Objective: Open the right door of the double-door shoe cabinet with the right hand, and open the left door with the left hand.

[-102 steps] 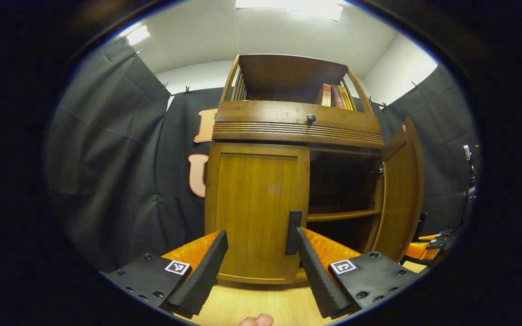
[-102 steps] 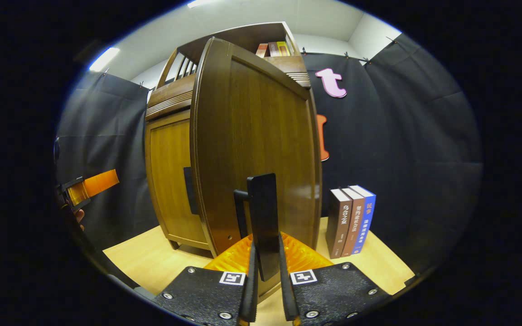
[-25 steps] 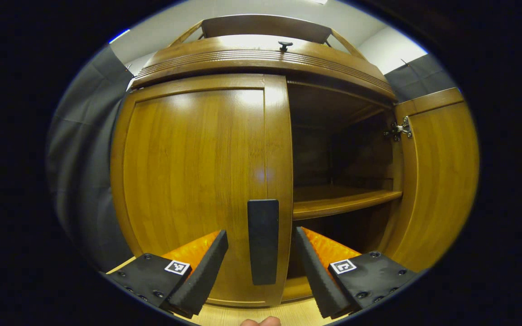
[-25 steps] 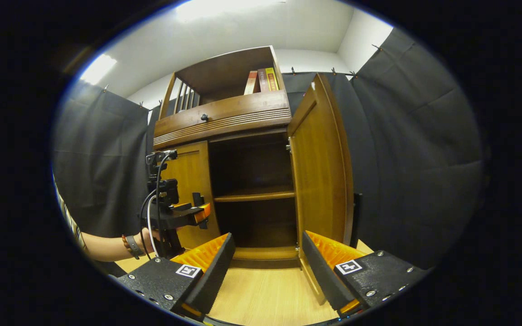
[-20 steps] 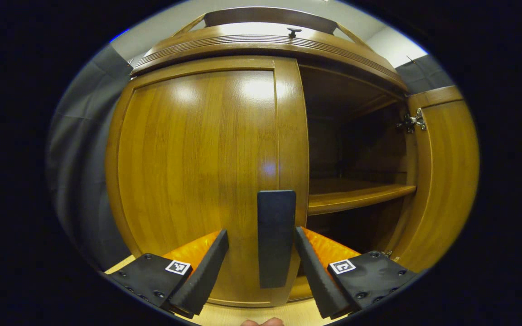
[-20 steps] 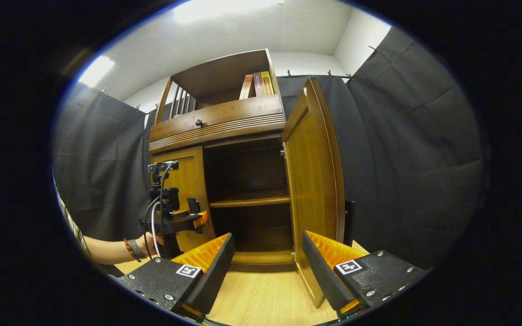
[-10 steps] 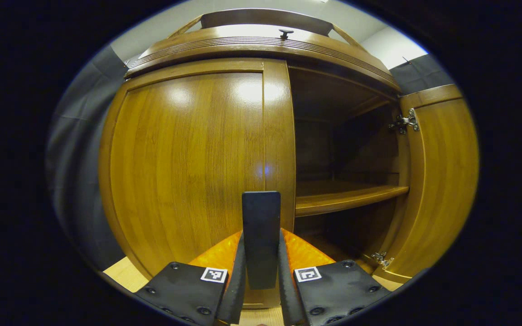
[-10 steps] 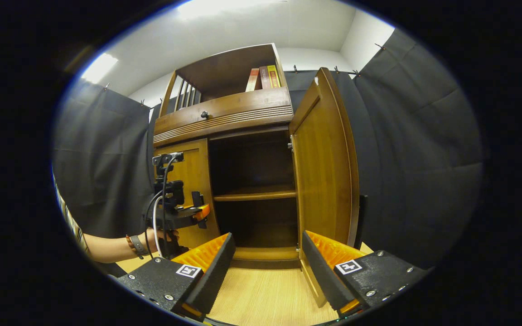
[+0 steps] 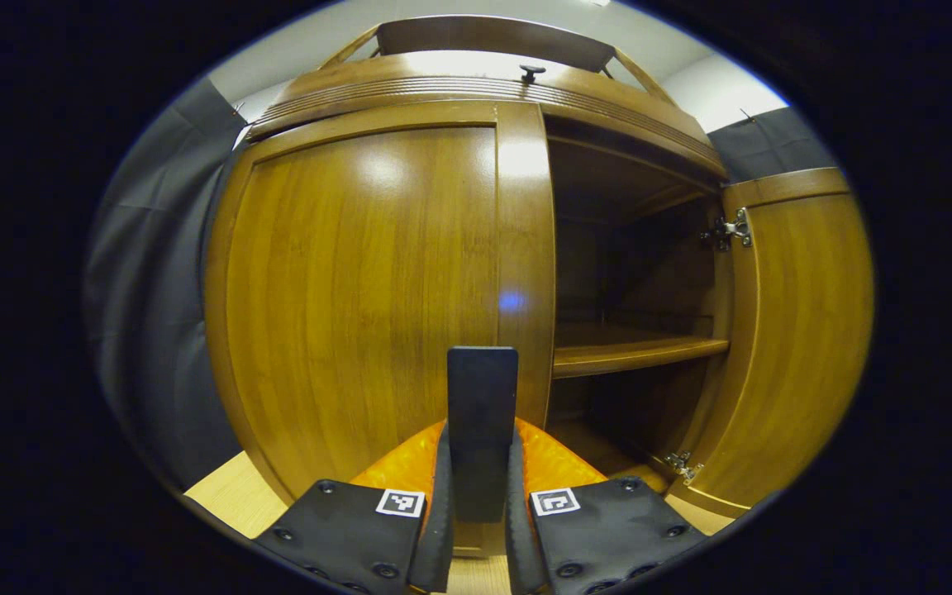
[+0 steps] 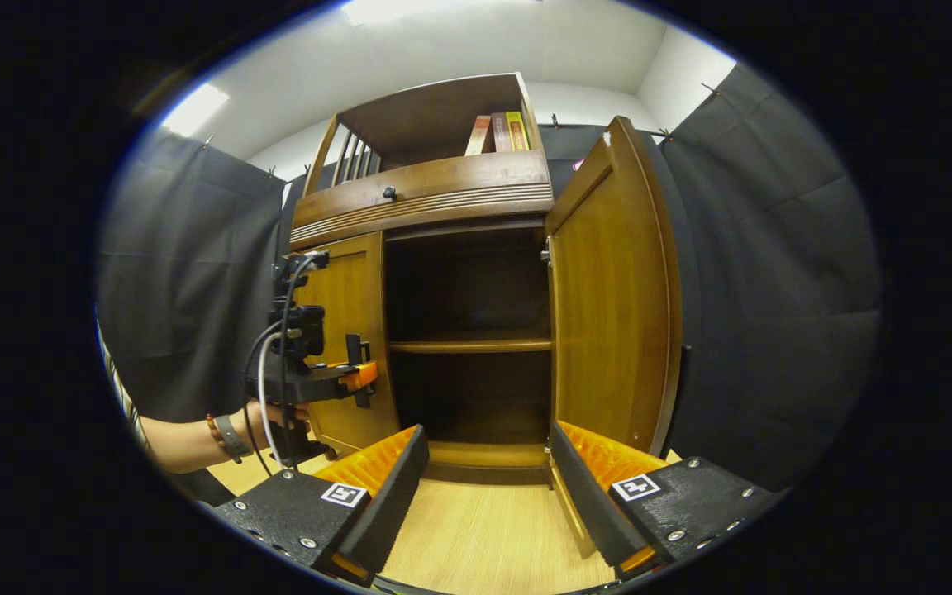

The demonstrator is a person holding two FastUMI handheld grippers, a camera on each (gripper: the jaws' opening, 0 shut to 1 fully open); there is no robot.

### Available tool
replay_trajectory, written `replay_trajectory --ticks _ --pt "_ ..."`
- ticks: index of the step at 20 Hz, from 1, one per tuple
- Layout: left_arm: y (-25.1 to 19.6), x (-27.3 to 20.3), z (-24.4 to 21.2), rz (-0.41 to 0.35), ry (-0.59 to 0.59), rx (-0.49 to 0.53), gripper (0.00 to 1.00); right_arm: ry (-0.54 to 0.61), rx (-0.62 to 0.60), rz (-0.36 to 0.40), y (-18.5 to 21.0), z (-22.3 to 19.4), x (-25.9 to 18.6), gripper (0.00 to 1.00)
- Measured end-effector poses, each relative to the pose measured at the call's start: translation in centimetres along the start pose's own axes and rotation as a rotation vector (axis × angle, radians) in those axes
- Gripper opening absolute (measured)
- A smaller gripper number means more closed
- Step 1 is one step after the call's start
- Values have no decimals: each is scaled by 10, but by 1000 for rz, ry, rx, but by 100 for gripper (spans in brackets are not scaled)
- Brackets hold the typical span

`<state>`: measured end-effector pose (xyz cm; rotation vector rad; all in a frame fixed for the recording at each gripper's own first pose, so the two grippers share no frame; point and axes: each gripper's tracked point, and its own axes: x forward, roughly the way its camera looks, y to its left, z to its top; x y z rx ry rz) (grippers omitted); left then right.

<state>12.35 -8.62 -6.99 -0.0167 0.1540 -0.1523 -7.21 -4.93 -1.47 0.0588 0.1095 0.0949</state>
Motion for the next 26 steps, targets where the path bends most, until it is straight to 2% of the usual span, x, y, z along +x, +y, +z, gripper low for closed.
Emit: replay_trajectory --ticks 5,8,9,10,12,15,17,21,26 --pt "25 -66 7 60 -2 12 33 11 -20 21 11 -6 2 100" --pt "44 -105 9 100 3 32 33 30 -22 64 22 -14 11 100" --pt "46 -111 6 107 8 27 33 38 -20 74 25 -15 14 100" --pt "51 -119 7 112 10 18 34 40 -18 85 27 -16 19 92" --pt "63 -130 9 141 10 11 31 37 -13 108 34 -16 23 92" --pt "77 -148 9 196 3 67 31 45 -13 130 42 -18 29 92" --pt "87 -154 12 196 11 83 25 54 -12 142 44 -22 32 92" --pt "99 -165 11 195 26 34 27 64 -23 151 49 -25 36 92" --pt "118 -184 11 285 18 50 25 70 -28 157 54 -26 41 92"
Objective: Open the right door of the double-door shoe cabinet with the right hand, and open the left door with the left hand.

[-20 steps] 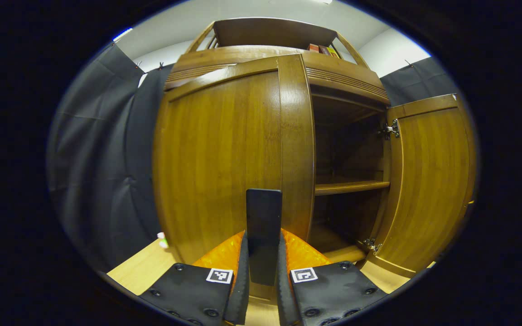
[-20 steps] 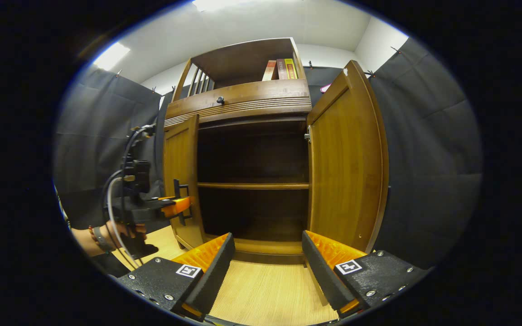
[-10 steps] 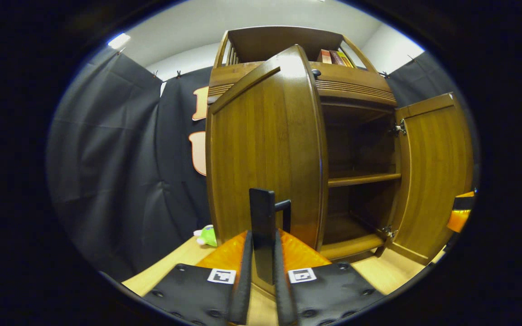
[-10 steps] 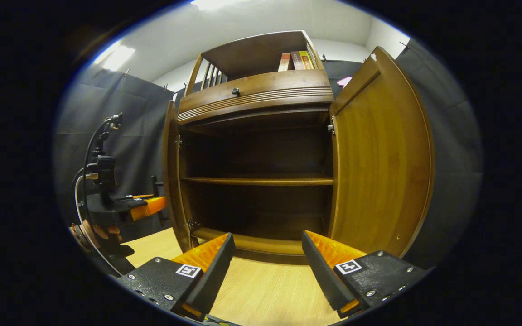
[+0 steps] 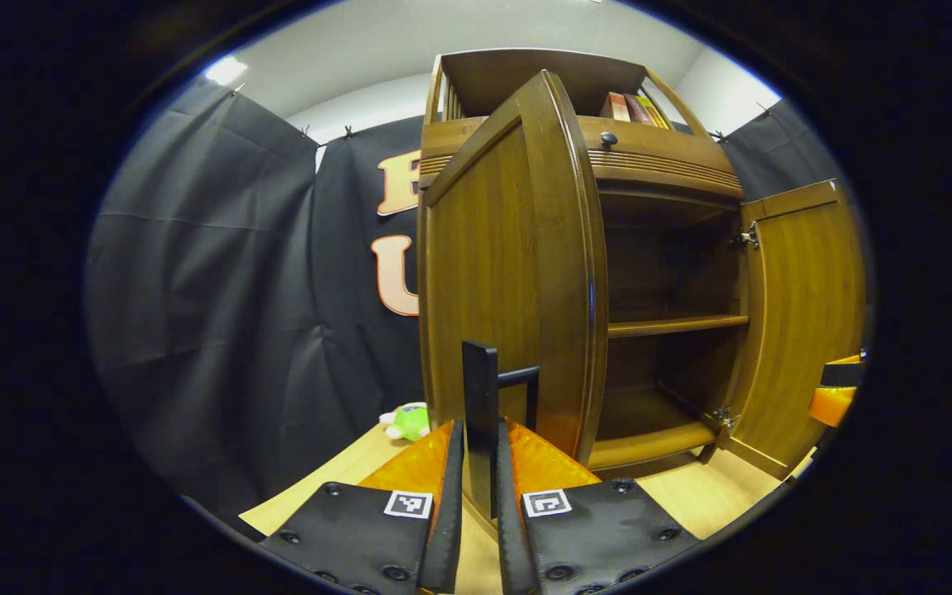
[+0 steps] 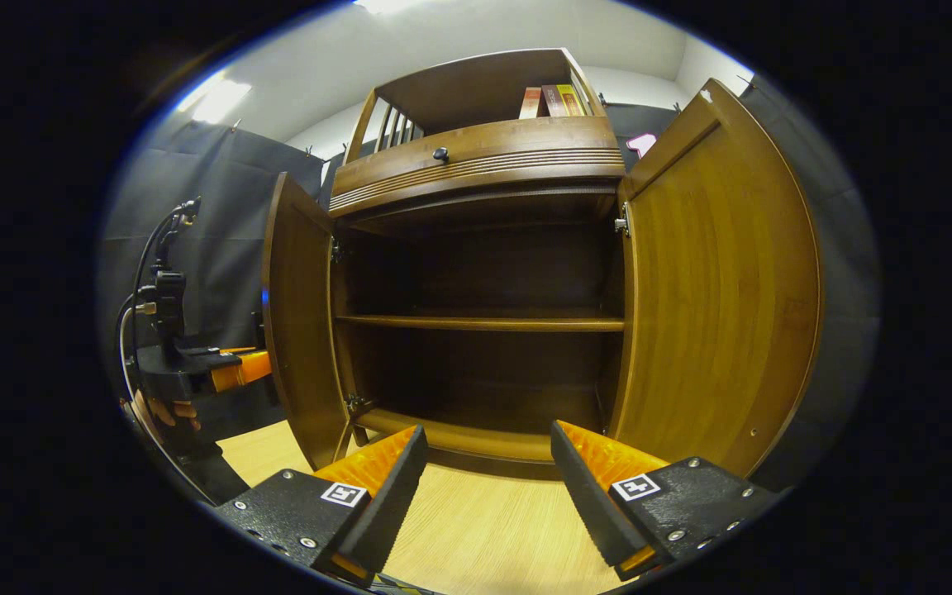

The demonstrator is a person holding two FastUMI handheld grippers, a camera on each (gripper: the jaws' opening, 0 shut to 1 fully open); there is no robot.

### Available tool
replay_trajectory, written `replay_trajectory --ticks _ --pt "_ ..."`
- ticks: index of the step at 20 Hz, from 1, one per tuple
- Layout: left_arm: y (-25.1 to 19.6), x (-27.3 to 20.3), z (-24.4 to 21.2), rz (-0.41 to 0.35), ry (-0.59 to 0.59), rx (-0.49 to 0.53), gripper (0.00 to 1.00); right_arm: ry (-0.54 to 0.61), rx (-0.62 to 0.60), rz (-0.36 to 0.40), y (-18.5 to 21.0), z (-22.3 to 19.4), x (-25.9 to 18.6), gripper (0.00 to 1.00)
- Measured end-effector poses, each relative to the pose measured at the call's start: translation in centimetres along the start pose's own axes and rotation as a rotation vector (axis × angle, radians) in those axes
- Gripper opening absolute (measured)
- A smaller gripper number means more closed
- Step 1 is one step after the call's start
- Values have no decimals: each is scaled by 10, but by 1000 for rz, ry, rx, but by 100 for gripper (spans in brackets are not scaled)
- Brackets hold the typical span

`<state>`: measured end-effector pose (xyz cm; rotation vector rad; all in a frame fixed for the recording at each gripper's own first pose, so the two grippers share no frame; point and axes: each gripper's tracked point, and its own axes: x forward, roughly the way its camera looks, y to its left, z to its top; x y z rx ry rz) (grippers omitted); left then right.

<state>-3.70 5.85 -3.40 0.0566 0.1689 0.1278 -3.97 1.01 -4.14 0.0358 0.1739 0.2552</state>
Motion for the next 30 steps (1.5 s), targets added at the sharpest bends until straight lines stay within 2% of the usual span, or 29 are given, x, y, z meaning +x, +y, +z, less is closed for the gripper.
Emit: replay_trajectory --ticks 4,6,8,10,13,16,17,18,19,20,21,22,25,28,29,30 --pt "29 -4 0 42 -2 -51 26 3 0 -2 -1 -3 3 92" --pt "53 -3 -9 79 20 -42 25 4 0 5 1 -3 4 92" --pt "68 -3 -3 74 0 -62 24 3 -12 9 3 -4 7 92" --pt "67 0 -3 31 -10 -75 14 11 -12 17 5 -6 11 92" --pt "62 3 -10 -49 2 -50 14 23 -7 40 17 -10 21 92" --pt "93 4 -8 -88 6 -40 13 28 -23 48 22 -12 23 92" --pt "101 4 -10 -115 7 -30 7 28 -23 48 23 -13 25 92" --pt "104 5 -10 -142 1 -13 13 28 -20 50 26 -14 26 92" --pt "112 9 -10 -170 3 -10 15 29 -19 52 28 -15 27 92" --pt "121 13 -10 -196 9 -19 10 31 -18 54 31 -15 27 92" --pt "129 15 -11 -220 10 -30 10 32 -18 55 34 -16 27 92" --pt "136 18 -11 -244 10 -31 16 35 -20 56 36 -16 28 92" --pt "148 22 -12 -312 9 -21 16 39 -5 67 43 -9 18 92" --pt "157 27 -13 -331 18 -49 16 31 -22 68 48 -3 19 92" --pt "155 25 -12 -330 18 -29 16 30 -27 64 47 -2 19 92" --pt "154 23 -12 -333 21 -8 16 30 -27 66 46 0 20 100"
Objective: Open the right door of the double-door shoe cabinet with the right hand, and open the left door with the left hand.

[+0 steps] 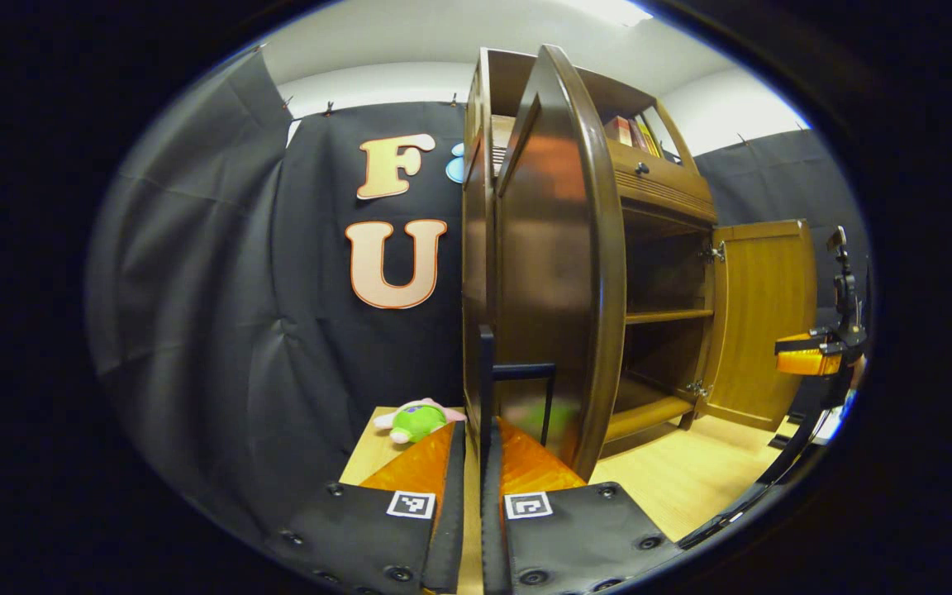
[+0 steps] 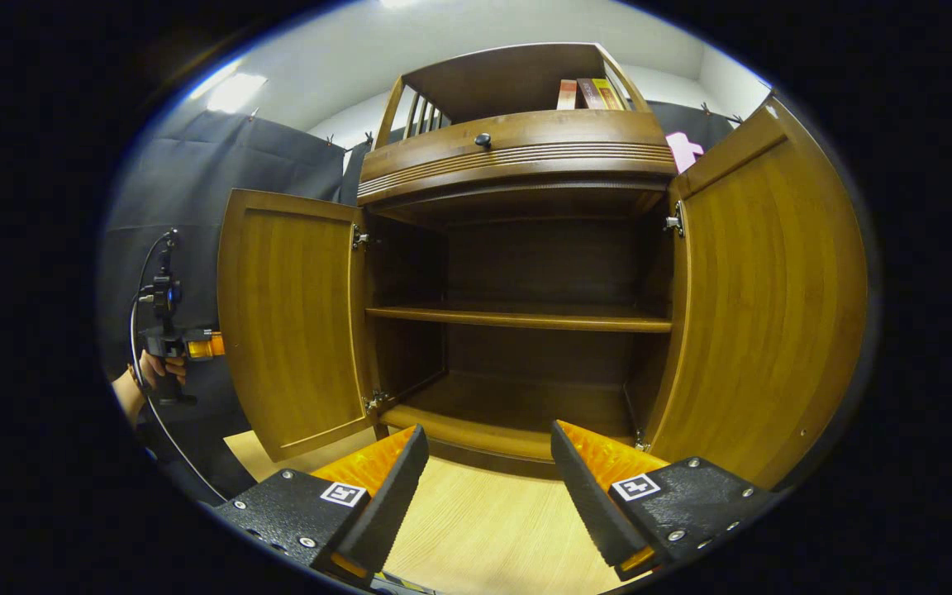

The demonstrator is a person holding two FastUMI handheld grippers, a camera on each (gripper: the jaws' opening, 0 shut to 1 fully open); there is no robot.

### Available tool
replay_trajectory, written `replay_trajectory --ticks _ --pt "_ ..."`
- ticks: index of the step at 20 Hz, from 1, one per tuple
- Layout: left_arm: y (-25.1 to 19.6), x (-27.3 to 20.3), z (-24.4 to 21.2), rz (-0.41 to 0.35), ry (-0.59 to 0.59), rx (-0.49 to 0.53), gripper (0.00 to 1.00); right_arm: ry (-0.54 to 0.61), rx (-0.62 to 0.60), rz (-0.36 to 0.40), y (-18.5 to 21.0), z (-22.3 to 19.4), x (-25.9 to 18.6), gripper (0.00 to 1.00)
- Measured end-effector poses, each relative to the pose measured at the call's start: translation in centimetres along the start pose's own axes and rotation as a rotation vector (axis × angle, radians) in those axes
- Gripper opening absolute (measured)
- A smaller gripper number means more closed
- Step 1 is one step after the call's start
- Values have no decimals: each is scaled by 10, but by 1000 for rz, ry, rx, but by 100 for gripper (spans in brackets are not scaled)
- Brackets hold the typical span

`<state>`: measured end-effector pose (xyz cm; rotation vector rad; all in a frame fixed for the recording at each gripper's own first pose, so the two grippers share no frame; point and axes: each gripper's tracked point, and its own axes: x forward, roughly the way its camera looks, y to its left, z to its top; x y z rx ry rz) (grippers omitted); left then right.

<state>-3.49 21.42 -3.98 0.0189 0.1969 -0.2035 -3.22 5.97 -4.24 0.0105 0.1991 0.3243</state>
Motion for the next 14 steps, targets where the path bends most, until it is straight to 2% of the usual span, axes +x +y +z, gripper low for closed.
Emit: replay_trajectory --ticks 1,4,5,7,9,12,13,14 --pt "-3 -3 -1 0 7 12 17 0 0 5 -1 1 0 92" --pt "6 -29 -18 48 69 38 15 -7 -1 -4 -10 4 -1 93" --pt "7 -42 -20 68 78 28 15 -13 11 -4 -11 4 -2 82" --pt "4 -67 -18 122 80 -12 19 -15 39 3 -14 1 -2 100" --pt "-20 -80 -5 141 44 -29 19 -14 49 6 -20 0 -3 100" --pt "-86 -71 18 80 -24 -35 16 -17 54 13 -28 -2 -6 100" --pt "-105 -61 23 67 -37 -47 23 -19 57 16 -30 -2 -8 95" --pt "-125 -48 28 51 -55 -76 16 -23 59 15 -33 -2 -11 91"
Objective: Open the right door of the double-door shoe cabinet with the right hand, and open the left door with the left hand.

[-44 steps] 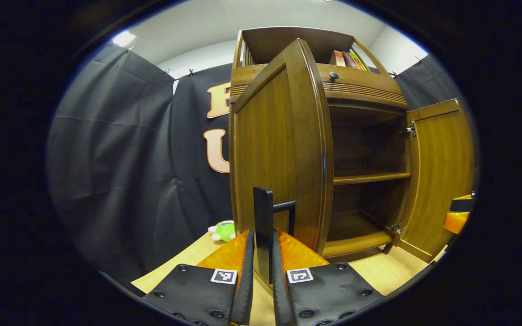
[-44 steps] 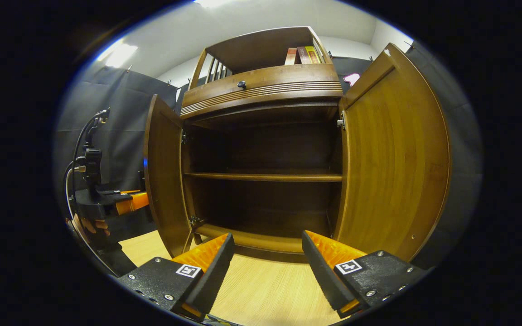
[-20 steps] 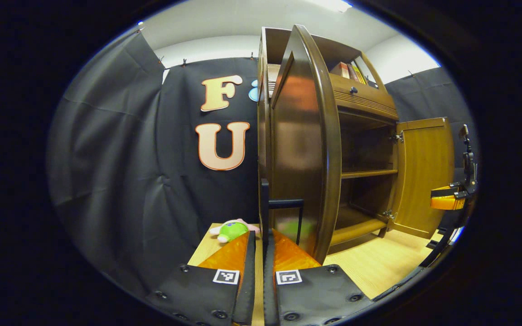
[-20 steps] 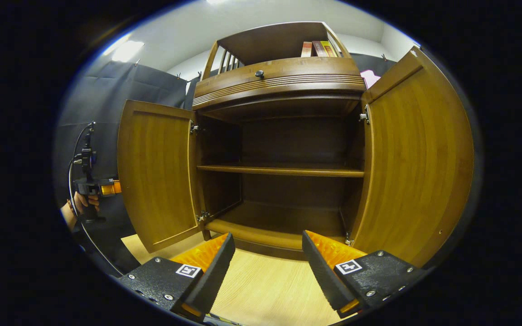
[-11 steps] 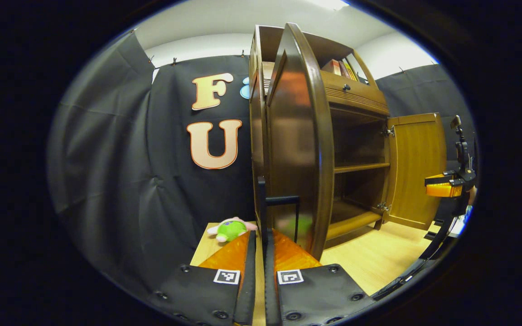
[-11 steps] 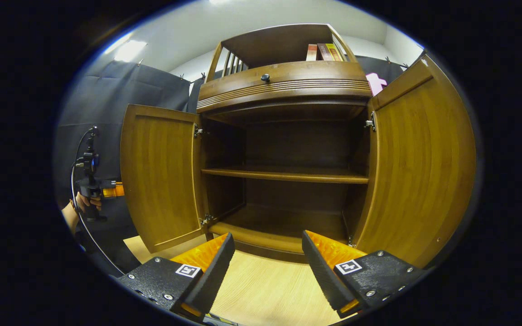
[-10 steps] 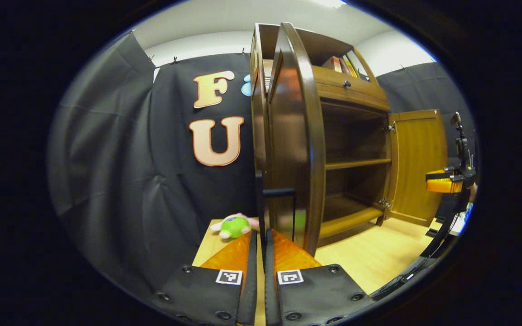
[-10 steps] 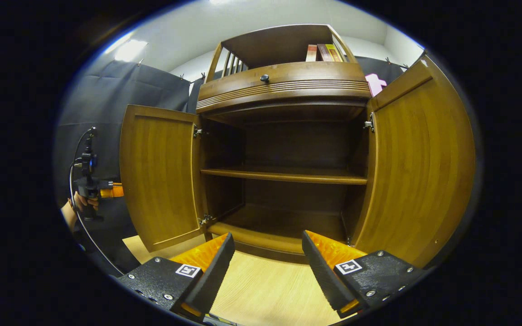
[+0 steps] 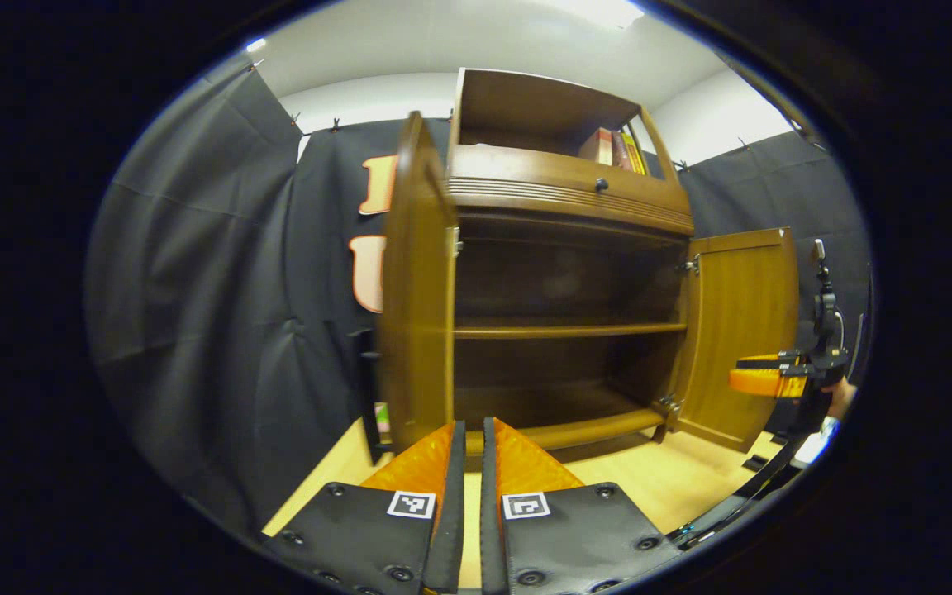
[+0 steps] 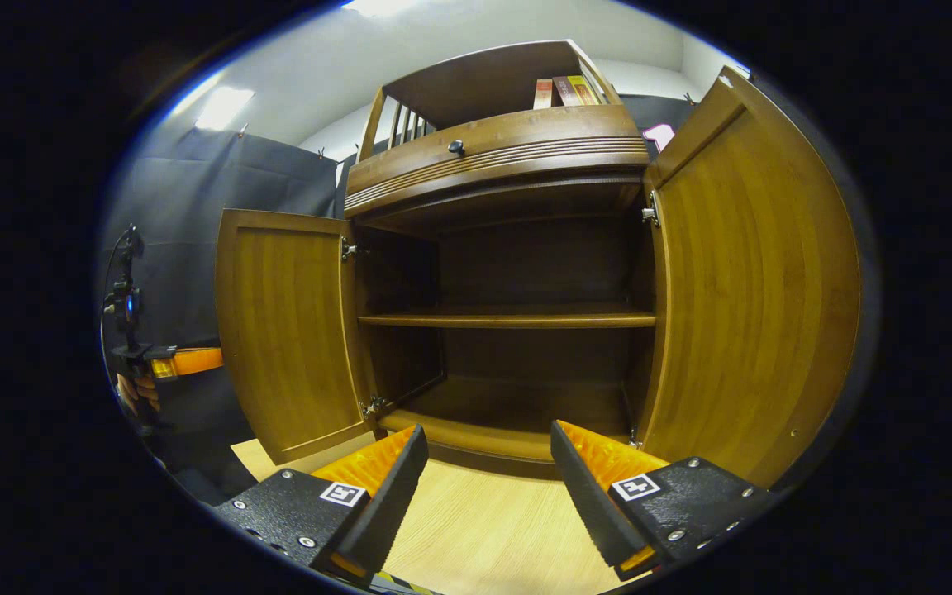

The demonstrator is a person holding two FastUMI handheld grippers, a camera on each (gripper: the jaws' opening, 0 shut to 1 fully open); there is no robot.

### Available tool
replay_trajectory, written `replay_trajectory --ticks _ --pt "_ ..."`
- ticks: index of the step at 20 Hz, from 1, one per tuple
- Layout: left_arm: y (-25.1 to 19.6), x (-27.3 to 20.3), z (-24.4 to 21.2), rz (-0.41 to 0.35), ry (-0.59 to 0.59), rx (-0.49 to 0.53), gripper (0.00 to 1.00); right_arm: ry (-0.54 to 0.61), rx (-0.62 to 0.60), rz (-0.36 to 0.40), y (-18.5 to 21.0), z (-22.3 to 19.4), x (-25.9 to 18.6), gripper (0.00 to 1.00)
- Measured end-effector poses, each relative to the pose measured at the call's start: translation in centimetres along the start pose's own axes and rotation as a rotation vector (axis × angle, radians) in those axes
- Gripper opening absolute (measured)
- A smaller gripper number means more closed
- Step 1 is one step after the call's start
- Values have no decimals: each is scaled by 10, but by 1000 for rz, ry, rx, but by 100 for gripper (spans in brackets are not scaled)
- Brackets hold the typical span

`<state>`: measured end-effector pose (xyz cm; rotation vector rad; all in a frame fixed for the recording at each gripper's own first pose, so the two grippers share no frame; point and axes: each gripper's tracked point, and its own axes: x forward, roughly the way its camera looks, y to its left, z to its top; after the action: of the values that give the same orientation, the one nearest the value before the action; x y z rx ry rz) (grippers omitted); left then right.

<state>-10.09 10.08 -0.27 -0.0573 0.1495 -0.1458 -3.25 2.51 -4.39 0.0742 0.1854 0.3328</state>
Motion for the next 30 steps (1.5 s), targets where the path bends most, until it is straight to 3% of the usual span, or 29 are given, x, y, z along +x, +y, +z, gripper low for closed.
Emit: replay_trajectory --ticks 2,3,4,5,7,8,9,10,11,16,20,26,30 --pt "-37 23 7 -30 -29 -61 16 -15 -1 -11 -7 3 -6 82" --pt "-47 33 13 -23 -52 -87 16 -25 -1 -21 -11 6 -10 82" --pt "-55 45 17 -7 -70 -110 16 -36 0 -30 -14 8 -14 100" --pt "-58 56 19 30 -89 -120 16 -44 2 -39 -17 9 -18 100" --pt "-64 74 25 100 -117 -81 16 -57 7 -60 -24 12 -26 100" --pt "-69 80 28 118 -134 -47 8 -63 8 -66 -25 14 -29 100" --pt "-77 85 30 135 -146 -16 16 -63 5 -76 -27 14 -31 100" --pt "-82 90 29 152 -147 6 8 -61 1 -85 -29 13 -33 92" --pt "-86 93 28 173 -151 19 17 -62 -4 -96 -29 13 -36 92" --pt "-111 95 28 162 -174 22 39 -49 11 -135 -37 3 -45 93" --pt "-114 95 19 154 -159 8 74 -34 41 -139 -39 -5 -46 93" --pt "-99 94 4 184 -112 -10 95 -18 29 -131 -38 -11 -38 92" --pt "-95 91 3 192 -126 17 96 -5 20 -124 -35 -15 -33 93"
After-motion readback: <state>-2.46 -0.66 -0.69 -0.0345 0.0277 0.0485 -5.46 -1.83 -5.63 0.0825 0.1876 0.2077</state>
